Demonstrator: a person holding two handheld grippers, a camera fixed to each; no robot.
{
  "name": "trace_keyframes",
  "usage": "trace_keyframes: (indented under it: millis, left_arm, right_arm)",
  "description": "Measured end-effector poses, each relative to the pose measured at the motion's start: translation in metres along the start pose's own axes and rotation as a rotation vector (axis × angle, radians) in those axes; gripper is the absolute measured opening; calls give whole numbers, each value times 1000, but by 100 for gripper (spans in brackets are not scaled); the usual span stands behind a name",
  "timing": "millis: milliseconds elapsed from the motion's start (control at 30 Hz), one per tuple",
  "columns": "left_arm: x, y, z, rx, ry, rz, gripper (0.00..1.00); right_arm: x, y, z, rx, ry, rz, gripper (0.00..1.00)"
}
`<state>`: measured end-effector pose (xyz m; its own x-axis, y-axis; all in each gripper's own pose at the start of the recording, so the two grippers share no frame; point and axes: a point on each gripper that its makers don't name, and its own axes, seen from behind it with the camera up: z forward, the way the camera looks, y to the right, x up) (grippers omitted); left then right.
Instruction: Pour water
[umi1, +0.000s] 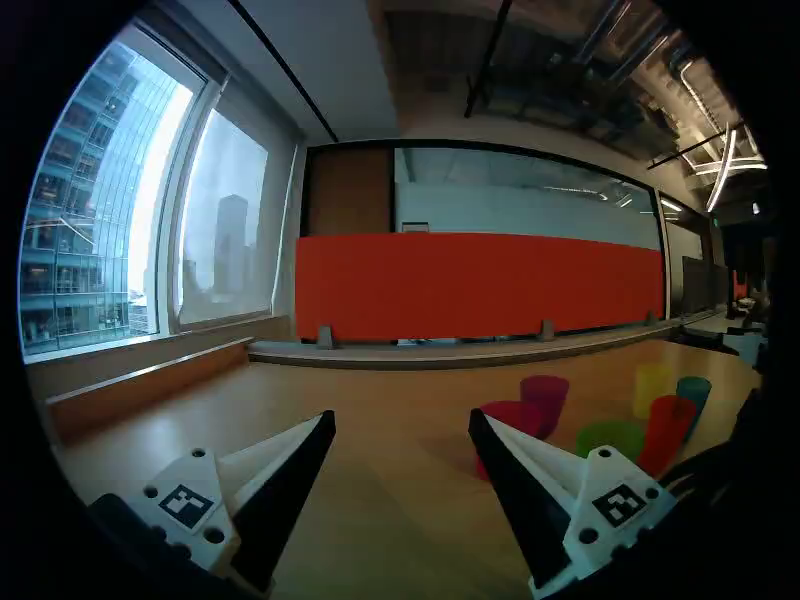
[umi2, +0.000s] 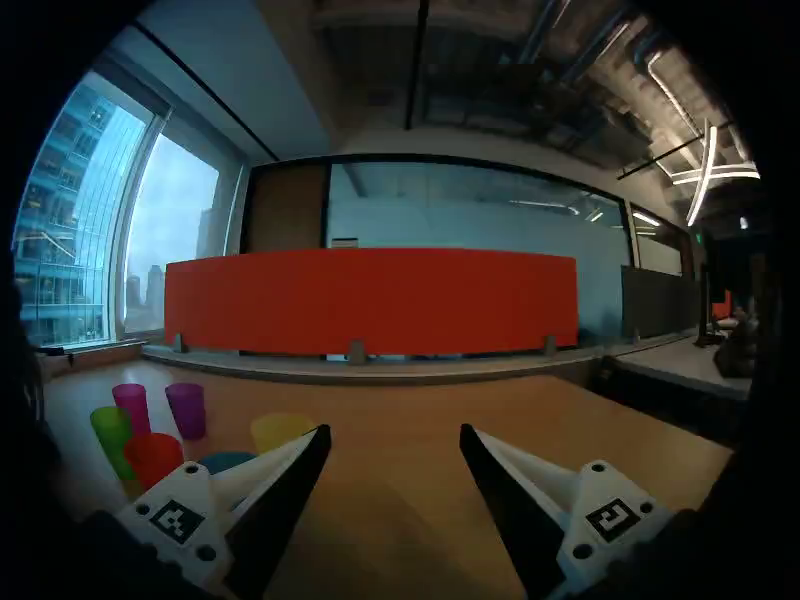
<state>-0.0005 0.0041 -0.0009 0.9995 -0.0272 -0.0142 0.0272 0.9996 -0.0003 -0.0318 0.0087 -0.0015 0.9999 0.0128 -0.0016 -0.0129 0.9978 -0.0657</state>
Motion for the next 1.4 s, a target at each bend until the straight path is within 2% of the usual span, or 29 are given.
trace_keyframes:
  millis: [1400]
  left_arm:
    - [0,1,0,0,0,0,100]
  right_arm:
    - [-2,0,-2,3,-5,-2,100]
